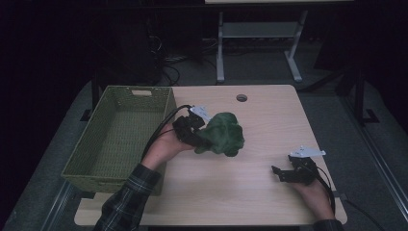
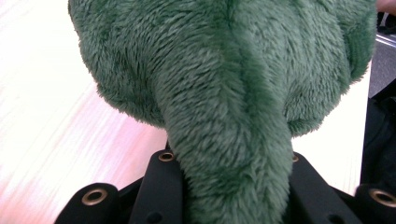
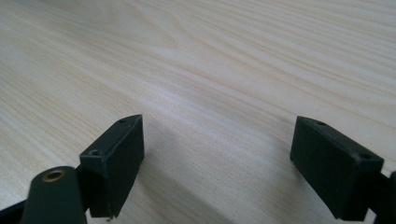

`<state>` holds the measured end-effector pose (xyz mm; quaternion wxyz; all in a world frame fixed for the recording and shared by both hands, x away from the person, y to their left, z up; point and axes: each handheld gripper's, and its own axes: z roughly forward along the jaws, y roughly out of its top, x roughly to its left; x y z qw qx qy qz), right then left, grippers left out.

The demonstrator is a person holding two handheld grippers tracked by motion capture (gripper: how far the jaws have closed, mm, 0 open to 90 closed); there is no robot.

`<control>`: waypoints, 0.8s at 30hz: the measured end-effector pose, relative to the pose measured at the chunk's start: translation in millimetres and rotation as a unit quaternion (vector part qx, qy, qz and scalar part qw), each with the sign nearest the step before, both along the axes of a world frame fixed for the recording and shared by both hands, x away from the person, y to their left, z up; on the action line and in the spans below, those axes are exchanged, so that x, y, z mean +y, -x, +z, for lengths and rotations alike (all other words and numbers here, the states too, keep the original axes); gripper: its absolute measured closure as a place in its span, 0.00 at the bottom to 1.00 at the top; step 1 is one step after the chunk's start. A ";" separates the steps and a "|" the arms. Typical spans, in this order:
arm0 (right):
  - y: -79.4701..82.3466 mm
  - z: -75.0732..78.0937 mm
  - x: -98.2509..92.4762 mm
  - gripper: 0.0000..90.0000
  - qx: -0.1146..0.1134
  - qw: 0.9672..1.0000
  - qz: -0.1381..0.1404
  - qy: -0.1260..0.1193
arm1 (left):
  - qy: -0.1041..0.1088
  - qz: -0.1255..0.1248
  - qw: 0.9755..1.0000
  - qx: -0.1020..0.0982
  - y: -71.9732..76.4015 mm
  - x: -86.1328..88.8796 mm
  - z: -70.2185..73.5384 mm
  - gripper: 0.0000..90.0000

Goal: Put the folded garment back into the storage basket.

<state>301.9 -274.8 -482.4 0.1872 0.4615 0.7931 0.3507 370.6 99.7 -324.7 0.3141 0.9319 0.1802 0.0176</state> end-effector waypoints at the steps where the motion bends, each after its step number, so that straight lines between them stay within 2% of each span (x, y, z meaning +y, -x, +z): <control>1: 0.0 0.0 0.0 0.19 0.000 1.000 0.000 0.000 | 0.000 0.003 1.000 -0.001 0.0 2.4 2.0 0.81; 5: 0.0 0.0 0.0 0.19 0.000 1.000 0.000 0.000 | 0.003 0.014 1.000 -0.003 -0.8 14.4 11.2 0.81; 7: 0.0 0.0 0.0 0.19 0.000 1.000 -0.001 0.000 | -0.006 0.014 1.000 -0.007 -1.8 21.6 16.9 0.81; 10: -0.1 0.0 0.0 0.19 0.000 1.000 -0.001 -0.001 | -0.006 0.024 1.000 -0.012 -2.0 32.4 25.1 0.81; 19: -0.1 0.0 0.0 0.19 0.000 1.000 -0.001 -0.001 | -0.011 0.053 0.998 -0.021 -0.2 55.2 33.9 0.81; 24: -0.1 0.0 0.0 0.19 -0.001 1.000 -0.002 0.000 | -0.012 0.071 0.997 -0.030 1.8 75.0 40.1 0.81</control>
